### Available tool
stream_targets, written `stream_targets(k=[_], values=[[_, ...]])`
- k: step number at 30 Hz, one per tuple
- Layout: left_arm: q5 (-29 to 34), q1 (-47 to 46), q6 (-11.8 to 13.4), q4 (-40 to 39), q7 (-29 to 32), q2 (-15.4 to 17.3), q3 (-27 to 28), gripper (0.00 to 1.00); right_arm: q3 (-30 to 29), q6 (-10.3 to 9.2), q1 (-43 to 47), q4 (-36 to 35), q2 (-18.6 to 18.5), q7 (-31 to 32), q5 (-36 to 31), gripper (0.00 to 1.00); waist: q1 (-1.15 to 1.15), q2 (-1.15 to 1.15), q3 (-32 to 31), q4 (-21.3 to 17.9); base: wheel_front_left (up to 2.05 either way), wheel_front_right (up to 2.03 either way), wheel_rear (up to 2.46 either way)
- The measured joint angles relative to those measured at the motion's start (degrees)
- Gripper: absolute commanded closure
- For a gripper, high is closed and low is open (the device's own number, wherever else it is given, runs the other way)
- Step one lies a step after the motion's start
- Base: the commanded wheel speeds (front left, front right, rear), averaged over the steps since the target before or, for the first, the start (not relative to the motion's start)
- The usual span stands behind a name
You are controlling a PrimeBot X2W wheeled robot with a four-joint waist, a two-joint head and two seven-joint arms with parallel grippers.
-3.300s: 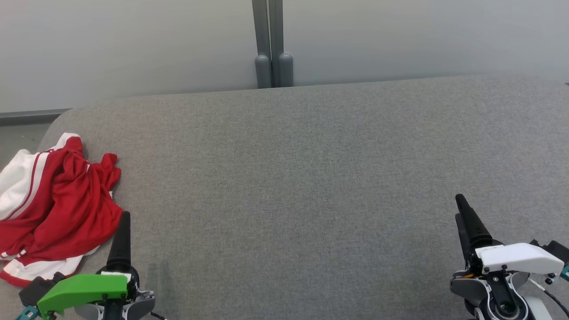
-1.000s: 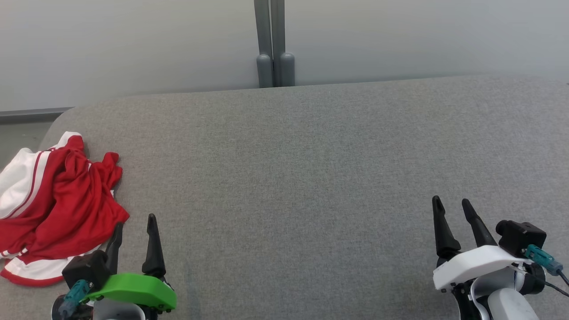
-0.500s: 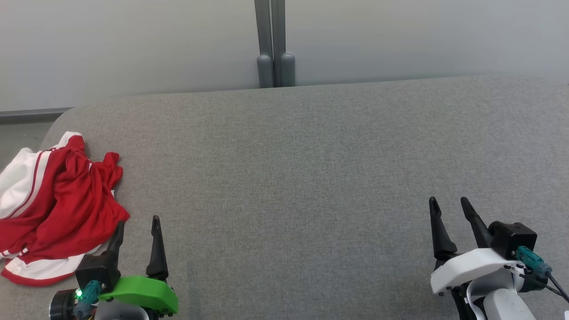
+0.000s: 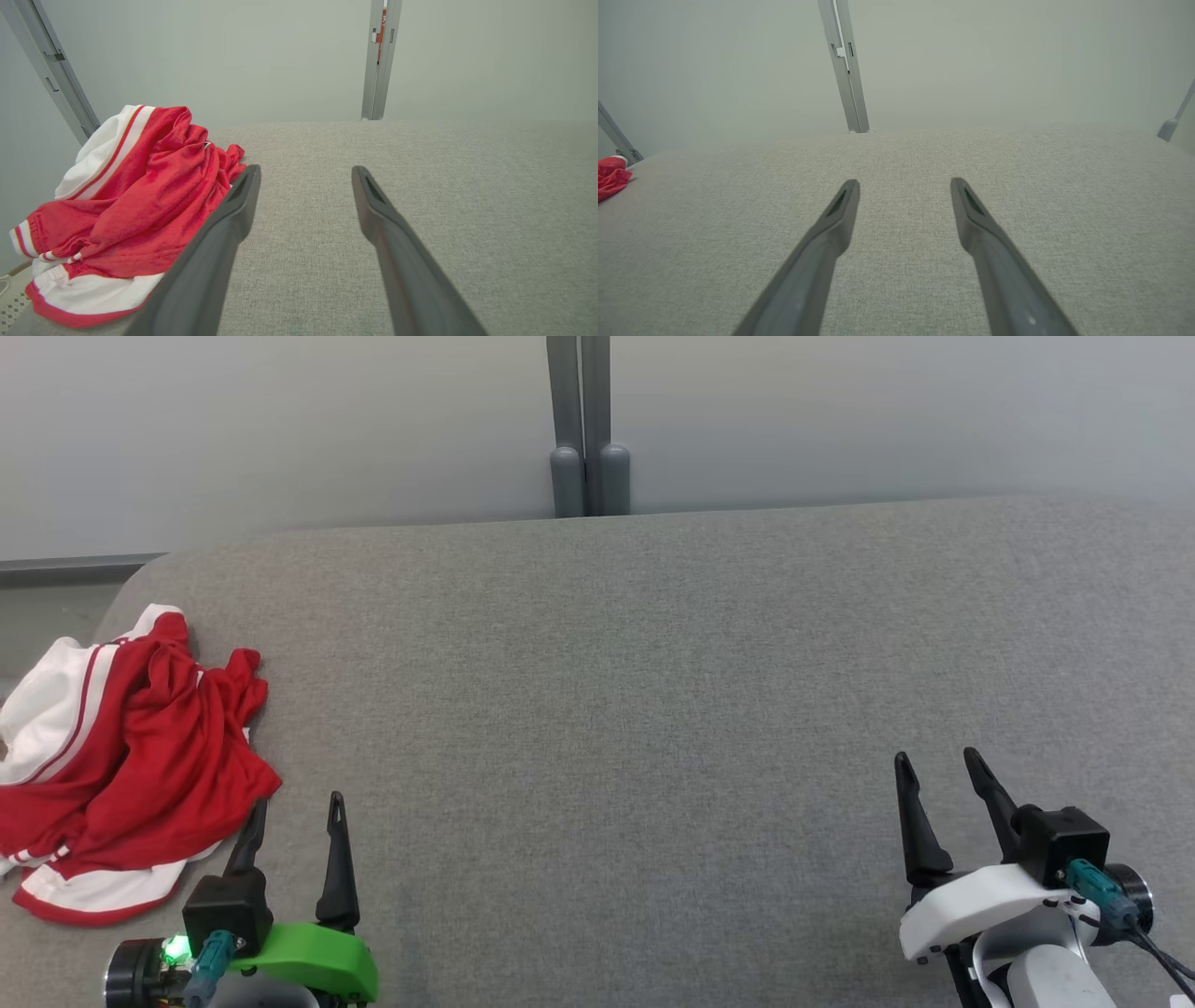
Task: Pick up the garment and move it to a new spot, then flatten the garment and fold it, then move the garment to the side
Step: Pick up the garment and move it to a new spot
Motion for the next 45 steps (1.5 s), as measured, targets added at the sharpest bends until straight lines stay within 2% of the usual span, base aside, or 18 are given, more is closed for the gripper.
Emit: stream_targets(k=[6,12,25,31,37,45], values=[[2.49,-0.01,0.33,0.18,-0.66,-0.08,0.21,0.00,0.73,0.00,0.16,-0.11,0.05,-0.59,-2.29,0.00,0.00,0.00,0.40,2.33,0.00,0.00,0.00],[3.89,-0.05,0.75,0.75,-1.01,-0.14,1.10,0.00,2.70,0.00,0.03,-0.44,0.13,-1.02,-4.20,0.00,0.00,0.00,0.84,6.93,0.00,0.00,0.00],[2.91,1.07,1.00,0.91,-1.10,-0.40,4.15,0.00,7.08,0.01,-1.42,0.05,0.05,-1.07,-4.10,0.00,0.00,0.00,1.81,22.49,0.00,0.00,0.00],[2.25,1.70,1.23,0.16,-1.11,-0.47,6.04,0.00,9.10,0.02,-2.61,0.71,-0.30,-1.08,-4.10,0.00,0.00,0.00,2.48,27.72,0.00,0.00,0.00],[1.86,1.67,0.96,0.62,-1.11,-0.60,6.08,0.00,9.26,0.02,-2.75,0.90,-0.94,-1.07,-3.96,0.00,0.00,0.00,4.10,29.13,0.00,0.00,0.00],[-2.00,-4.76,-0.47,4.10,-1.11,-0.69,6.25,0.00,10.40,0.02,-4.85,-0.18,-3.28,-1.07,-4.04,0.00,0.00,0.00,7.26,26.39,0.00,0.00,0.00]])
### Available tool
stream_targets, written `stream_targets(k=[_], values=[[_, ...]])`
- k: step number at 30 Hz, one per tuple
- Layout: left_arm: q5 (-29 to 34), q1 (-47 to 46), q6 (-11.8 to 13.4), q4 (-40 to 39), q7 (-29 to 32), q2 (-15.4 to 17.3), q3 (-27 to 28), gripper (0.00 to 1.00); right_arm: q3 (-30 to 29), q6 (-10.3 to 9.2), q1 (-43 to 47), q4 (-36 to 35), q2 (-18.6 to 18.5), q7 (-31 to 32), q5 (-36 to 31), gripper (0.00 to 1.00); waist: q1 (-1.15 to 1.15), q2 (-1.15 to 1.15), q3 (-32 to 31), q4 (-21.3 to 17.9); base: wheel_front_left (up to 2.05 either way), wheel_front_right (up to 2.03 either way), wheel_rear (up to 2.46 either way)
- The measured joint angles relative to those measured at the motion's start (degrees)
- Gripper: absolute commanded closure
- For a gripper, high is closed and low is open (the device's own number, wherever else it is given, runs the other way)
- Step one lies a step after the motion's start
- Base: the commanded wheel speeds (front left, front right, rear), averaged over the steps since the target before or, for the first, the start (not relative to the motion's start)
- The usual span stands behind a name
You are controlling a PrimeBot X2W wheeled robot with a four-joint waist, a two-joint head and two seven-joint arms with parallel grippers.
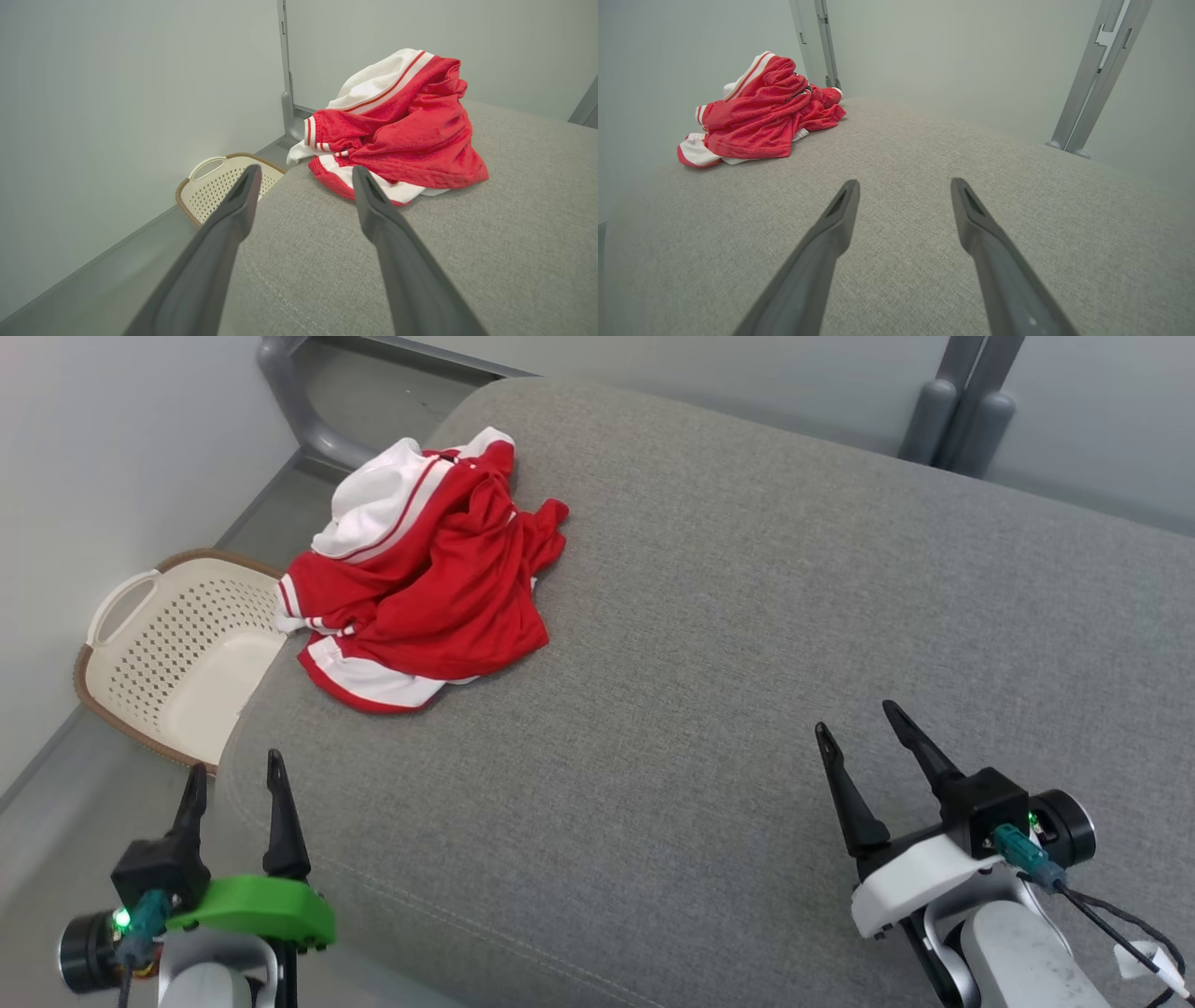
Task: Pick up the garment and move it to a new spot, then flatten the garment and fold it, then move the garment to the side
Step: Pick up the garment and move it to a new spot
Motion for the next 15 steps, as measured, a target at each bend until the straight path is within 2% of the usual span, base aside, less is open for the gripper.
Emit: stream_targets(k=[6,15], values=[[-1.23,-10.98,-3.56,4.91,-0.01,0.34,0.24,0.00,0.90,0.00,-2.54,-1.12,-2.68,-0.01,-0.01,0.00,0.00,0.00,3.99,-2.67,0.00,0.00,0.00],[0.71,-27.60,-5.10,18.60,-0.04,7.90,-0.35,0.00,4.37,0.00,-5.38,-1.59,-5.14,-0.01,0.68,0.00,0.00,0.00,9.35,-8.43,0.00,0.00,0.00]])
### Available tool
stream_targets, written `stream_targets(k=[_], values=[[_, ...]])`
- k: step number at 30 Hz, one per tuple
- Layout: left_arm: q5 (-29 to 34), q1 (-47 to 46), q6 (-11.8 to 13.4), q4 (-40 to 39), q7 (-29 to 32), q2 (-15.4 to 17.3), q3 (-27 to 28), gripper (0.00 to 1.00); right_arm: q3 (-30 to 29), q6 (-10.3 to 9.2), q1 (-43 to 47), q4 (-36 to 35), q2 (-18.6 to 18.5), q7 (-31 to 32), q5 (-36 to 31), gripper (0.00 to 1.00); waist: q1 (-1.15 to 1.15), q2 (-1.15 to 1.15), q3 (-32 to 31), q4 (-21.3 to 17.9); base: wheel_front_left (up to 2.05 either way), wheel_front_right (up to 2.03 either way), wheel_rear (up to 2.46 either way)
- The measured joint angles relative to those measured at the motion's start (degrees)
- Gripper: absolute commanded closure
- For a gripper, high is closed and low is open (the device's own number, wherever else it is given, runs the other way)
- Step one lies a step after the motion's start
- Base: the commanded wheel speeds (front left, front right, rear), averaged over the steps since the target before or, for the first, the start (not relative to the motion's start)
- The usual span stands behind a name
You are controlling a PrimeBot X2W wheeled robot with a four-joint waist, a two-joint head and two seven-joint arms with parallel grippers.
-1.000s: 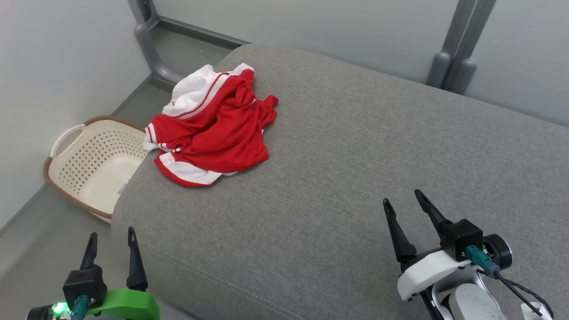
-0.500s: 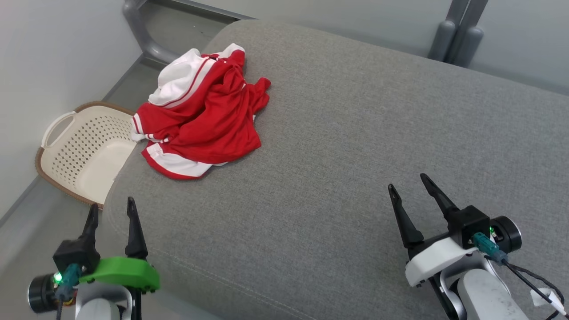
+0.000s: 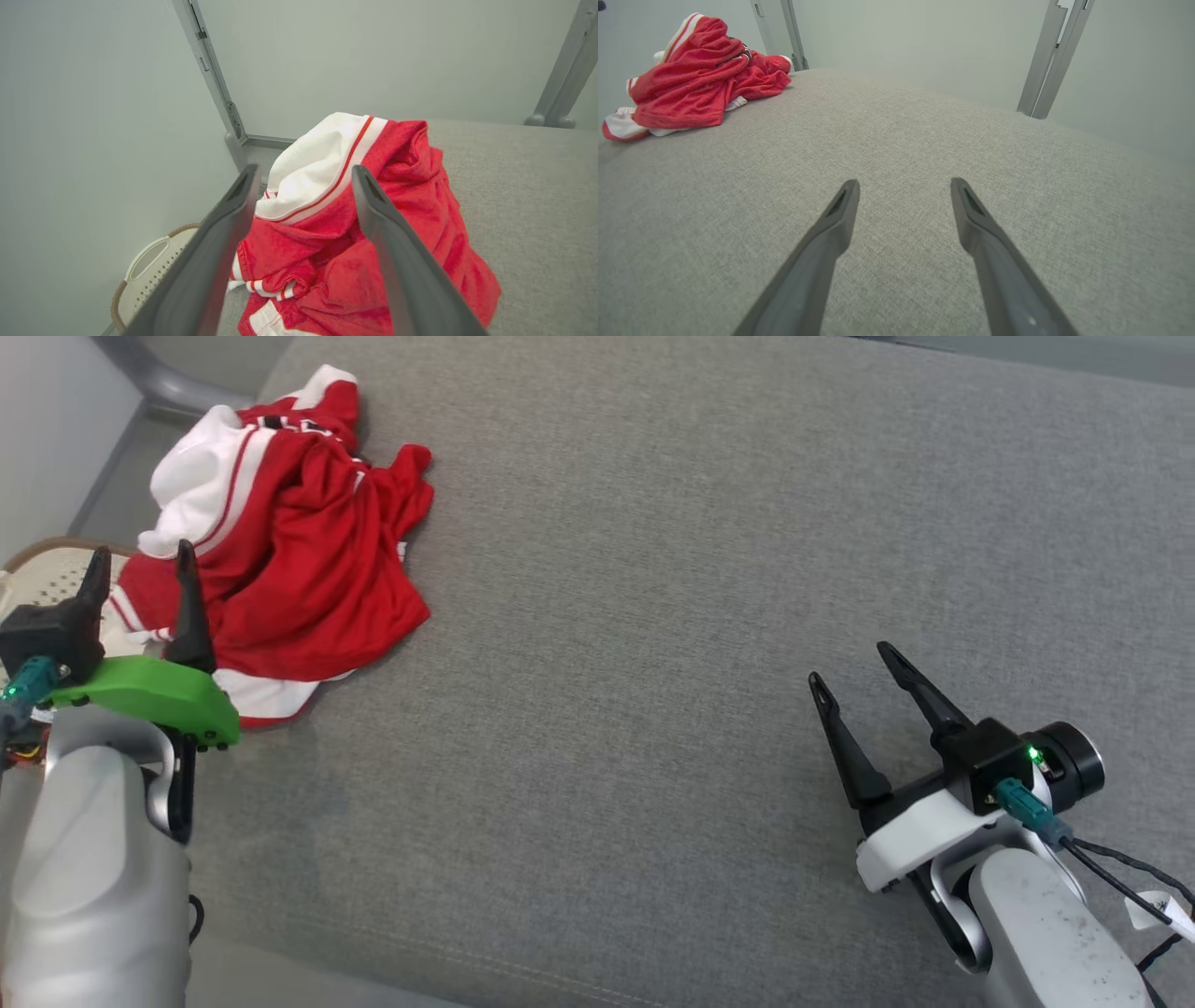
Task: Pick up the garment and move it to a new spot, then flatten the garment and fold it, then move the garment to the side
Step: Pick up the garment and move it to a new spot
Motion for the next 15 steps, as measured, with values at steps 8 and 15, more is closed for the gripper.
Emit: stream_targets(k=[8,15], values=[[-0.36,-9.82,-0.27,15.56,0.00,5.49,-3.21,0.00,0.23,0.00,-1.43,-0.66,-0.08,0.00,0.66,0.00,0.00,0.00,4.02,-6.14,0.00,0.00,0.00],[-0.49,-14.50,1.26,23.57,0.38,7.57,-3.23,0.00,0.24,0.00,-2.07,-0.96,-0.12,0.00,0.88,0.00,0.00,0.00,7.21,-9.99,0.00,0.00,0.00]])
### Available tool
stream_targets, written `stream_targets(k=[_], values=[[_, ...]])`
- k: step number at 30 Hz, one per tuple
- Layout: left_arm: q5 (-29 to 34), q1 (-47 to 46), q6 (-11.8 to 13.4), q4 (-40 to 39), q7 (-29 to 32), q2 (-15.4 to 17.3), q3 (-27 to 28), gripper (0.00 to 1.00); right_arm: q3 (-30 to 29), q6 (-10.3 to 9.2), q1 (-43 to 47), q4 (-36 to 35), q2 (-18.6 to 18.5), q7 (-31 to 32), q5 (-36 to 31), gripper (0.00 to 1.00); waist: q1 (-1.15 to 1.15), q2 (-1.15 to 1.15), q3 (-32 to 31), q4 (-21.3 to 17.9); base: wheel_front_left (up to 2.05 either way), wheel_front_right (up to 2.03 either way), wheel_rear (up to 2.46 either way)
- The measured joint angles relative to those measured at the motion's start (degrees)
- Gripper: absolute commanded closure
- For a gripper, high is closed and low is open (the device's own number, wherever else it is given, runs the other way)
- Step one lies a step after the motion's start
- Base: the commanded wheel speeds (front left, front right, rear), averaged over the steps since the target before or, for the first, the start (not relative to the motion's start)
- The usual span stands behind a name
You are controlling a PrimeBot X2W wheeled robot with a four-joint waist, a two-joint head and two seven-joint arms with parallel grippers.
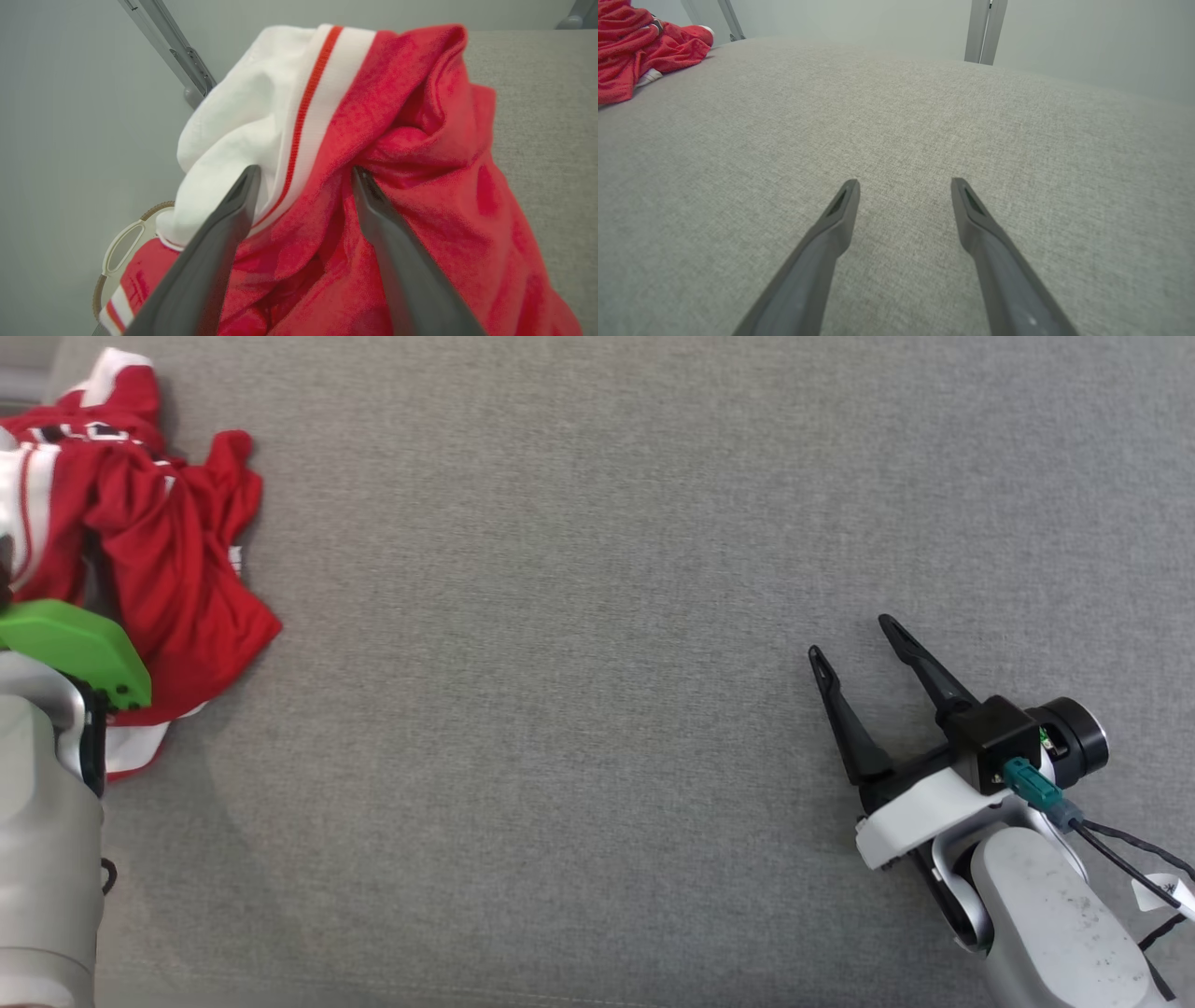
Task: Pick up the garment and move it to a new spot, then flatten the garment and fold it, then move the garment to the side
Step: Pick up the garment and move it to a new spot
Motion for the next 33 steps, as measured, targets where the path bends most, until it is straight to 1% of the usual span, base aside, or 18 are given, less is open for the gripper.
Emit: stream_targets(k=[1,2,3,5,7,12,17,21,25,29,30,33], values=[[0.00,-0.82,0.30,0.37,-0.08,0.12,0.05,0.00,-0.12,0.00,-0.03,-0.01,-0.03,0.01,0.00,0.00,0.00,0.00,0.43,-0.43,0.00,0.00,0.00],[-0.03,-1.27,0.74,0.70,-0.15,0.18,0.19,0.38,-0.14,0.00,-0.08,-0.02,0.01,0.00,0.01,0.00,0.00,0.00,0.75,-0.75,0.00,0.00,0.00],[-0.02,-1.52,1.40,1.01,-0.16,0.22,0.21,1.00,-0.13,0.00,-0.18,-0.04,0.07,0.00,0.01,0.00,0.00,0.00,1.12,-1.14,0.00,0.00,0.00],[-0.04,-1.71,1.96,1.55,-0.15,0.29,0.25,1.00,-0.12,0.00,-0.38,-0.01,0.18,0.00,0.15,0.00,0.00,0.00,1.62,-1.84,0.00,0.00,0.00],[-0.14,-2.16,2.29,0.41,-0.16,0.26,0.30,1.00,-0.37,0.00,-0.48,0.13,0.42,0.00,0.43,0.00,0.00,0.00,1.79,-2.33,0.00,0.00,0.00],[0.21,-2.88,2.03,-7.27,-0.23,-0.60,-0.46,1.00,-1.20,0.00,-0.40,0.73,2.00,0.00,0.52,0.00,0.00,0.00,0.25,-2.79,0.00,0.00,0.00],[0.53,-2.93,0.74,-13.83,-0.23,-3.98,-1.96,1.00,-1.59,0.01,0.74,1.59,4.16,0.00,0.59,0.00,0.00,0.00,-2.53,-3.31,0.00,0.00,0.00],[1.04,-2.98,-0.23,-17.63,-0.24,-8.10,-4.78,1.00,-1.42,0.00,1.51,2.12,5.79,0.01,0.88,0.00,0.00,0.00,-5.33,-4.58,0.00,0.00,0.00],[0.45,-2.83,-0.88,-19.90,-0.25,-12.50,-7.68,1.00,-2.29,0.00,2.89,2.68,6.97,0.00,1.30,0.00,0.00,0.00,-7.78,-6.75,0.00,0.00,0.00],[-0.77,-1.97,-1.34,-20.72,-0.25,-14.83,-12.50,1.00,-2.22,0.00,3.80,2.96,7.72,0.01,1.45,0.00,0.00,0.00,-9.73,-9.70,0.00,0.00,0.00],[-1.11,-1.60,-1.37,-20.84,-0.24,-15.06,-13.55,1.00,-2.25,0.00,4.02,2.96,7.87,0.01,1.45,0.00,-0.01,0.00,-10.13,-10.38,0.00,0.00,0.00],[-4.69,-0.15,-1.52,-22.16,-0.24,-15.43,-17.53,1.00,-2.70,0.00,4.63,3.02,8.20,0.00,1.47,0.00,-0.01,0.00,-11.41,-12.70,0.00,0.00,0.00]])
